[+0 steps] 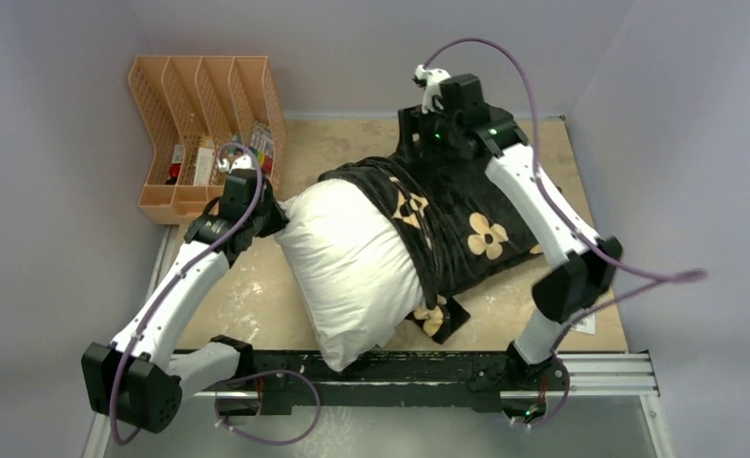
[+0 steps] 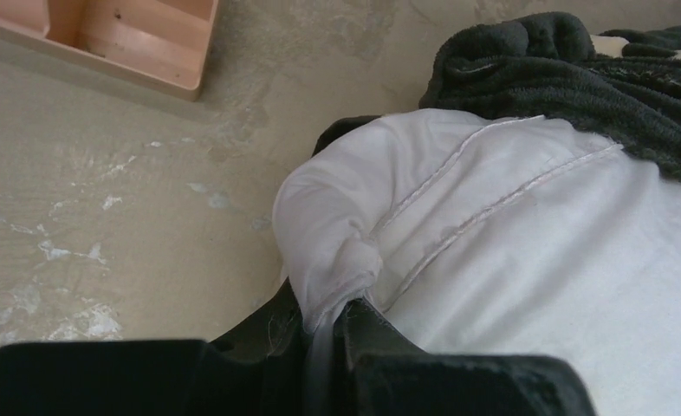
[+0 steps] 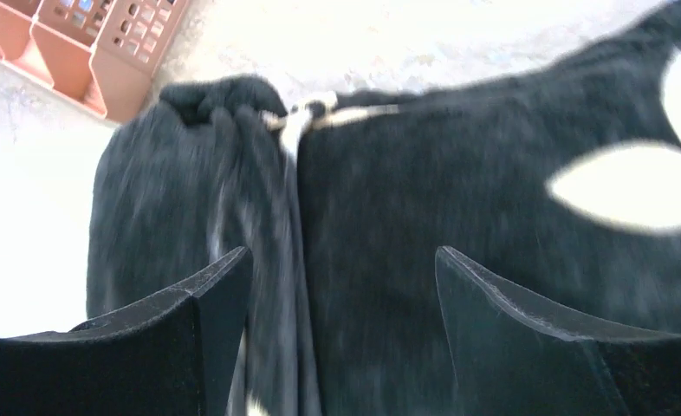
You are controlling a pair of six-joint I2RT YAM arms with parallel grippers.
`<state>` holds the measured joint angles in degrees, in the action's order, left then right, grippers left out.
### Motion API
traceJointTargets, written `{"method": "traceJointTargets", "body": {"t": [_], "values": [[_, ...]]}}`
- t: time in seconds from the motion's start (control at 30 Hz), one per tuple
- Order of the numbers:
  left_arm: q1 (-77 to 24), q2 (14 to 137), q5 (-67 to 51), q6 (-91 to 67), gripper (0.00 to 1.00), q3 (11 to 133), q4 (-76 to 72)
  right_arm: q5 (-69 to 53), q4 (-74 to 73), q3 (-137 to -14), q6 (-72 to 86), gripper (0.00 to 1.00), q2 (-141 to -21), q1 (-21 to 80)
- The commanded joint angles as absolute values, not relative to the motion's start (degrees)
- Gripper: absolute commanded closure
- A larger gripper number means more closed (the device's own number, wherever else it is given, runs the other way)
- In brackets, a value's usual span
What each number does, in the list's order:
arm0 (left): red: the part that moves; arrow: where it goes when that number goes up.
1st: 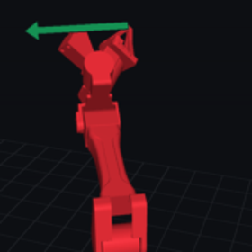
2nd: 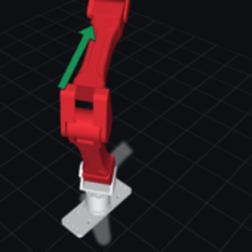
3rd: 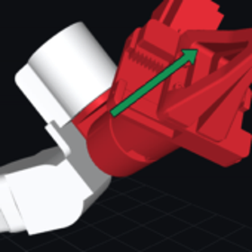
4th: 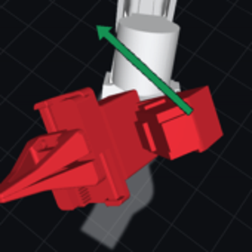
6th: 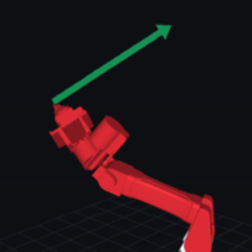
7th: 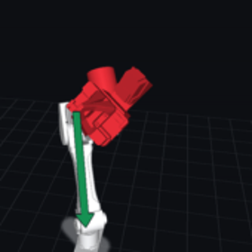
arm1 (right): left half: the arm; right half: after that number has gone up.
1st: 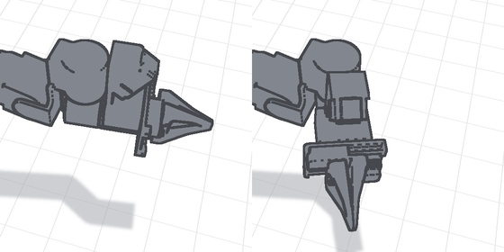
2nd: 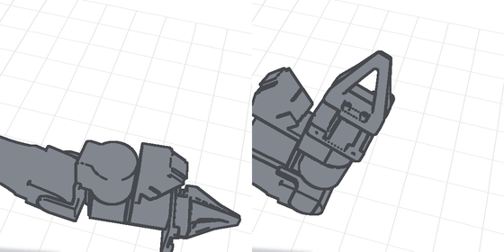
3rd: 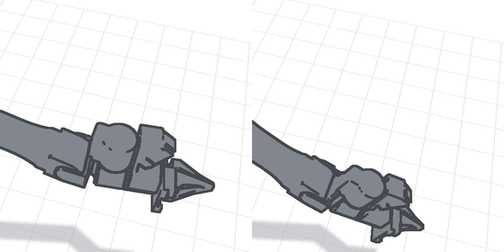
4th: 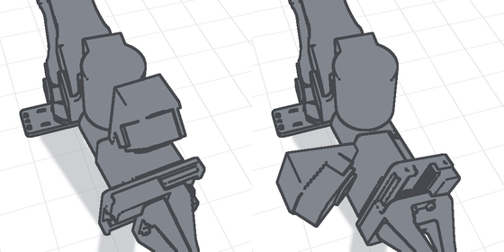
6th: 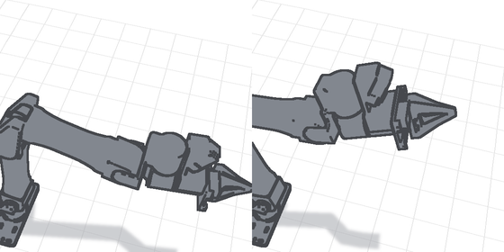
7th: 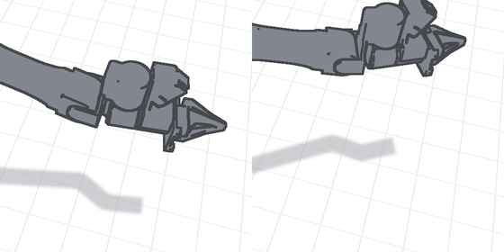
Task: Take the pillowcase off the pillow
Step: Remove the pillow from the pillowcase.
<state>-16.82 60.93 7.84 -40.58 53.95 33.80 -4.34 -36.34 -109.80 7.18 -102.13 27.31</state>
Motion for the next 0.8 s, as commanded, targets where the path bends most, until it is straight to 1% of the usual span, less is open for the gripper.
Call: {"method": "traceJointTargets", "body": {"t": [0.0,0.07,0.1,0.13,0.2,0.27,0.33,0.4,0.5,0.57,0.6,0.63,0.77], "values": [[-15.83,64.66,9.55,-36.41,1.00,61.94,33.93,-6.02,-32.72,-98.69,6.14,0.21,-87.67,27.25],[-14.78,66.27,7.81,-36.11,1.00,63.73,33.33,-9.77,-31.96,-93.79,5.44,0.21,-85.65,27.40],[-14.03,67.31,6.35,-35.70,1.00,64.61,33.11,-14.68,-30.95,-91.85,6.14,0.22,-85.67,27.96],[-13.27,68.38,5.08,-35.68,1.00,65.35,32.95,-17.05,-30.41,-90.52,7.16,0.23,-86.52,29.16],[-11.12,70.83,2.72,-35.65,1.00,66.51,31.88,-8.33,-31.72,-89.20,8.99,0.27,-88.64,33.36],[-8.79,73.56,0.55,-35.23,1.00,69.03,31.99,0.58,-34.04,-89.61,9.58,0.36,-90.12,35.52],[-6.86,75.29,0.27,-34.23,1.00,71.31,32.40,4.62,-34.97,-89.33,11.53,0.49,-89.68,35.55],[-4.75,76.59,-2.39,-33.53,1.00,72.95,32.62,10.16,-32.58,-88.44,11.79,0.59,-87.84,35.29],[-1.13,78.02,-6.97,-33.26,1.00,74.47,33.65,14.38,-30.18,-88.35,12.21,0.82,-85.29,32.77],[2.46,78.38,-11.84,-33.33,1.00,74.17,34.34,16.07,-29.26,-87.98,12.61,0.89,-84.16,30.57],[4.14,78.23,-13.39,-33.31,1.00,73.43,34.32,17.13,-29.04,-87.67,12.84,0.97,-83.87,29.80],[5.66,77.92,-14.51,-33.24,1.00,72.55,34.24,17.71,-28.93,-87.56,12.90,1.00,-83.85,29.14],[9.24,77.42,-18.09,-32.49,1.00,70.48,33.90,15.50,-29.69,-88.89,13.62,1.00,-84.71,28.33]]}}
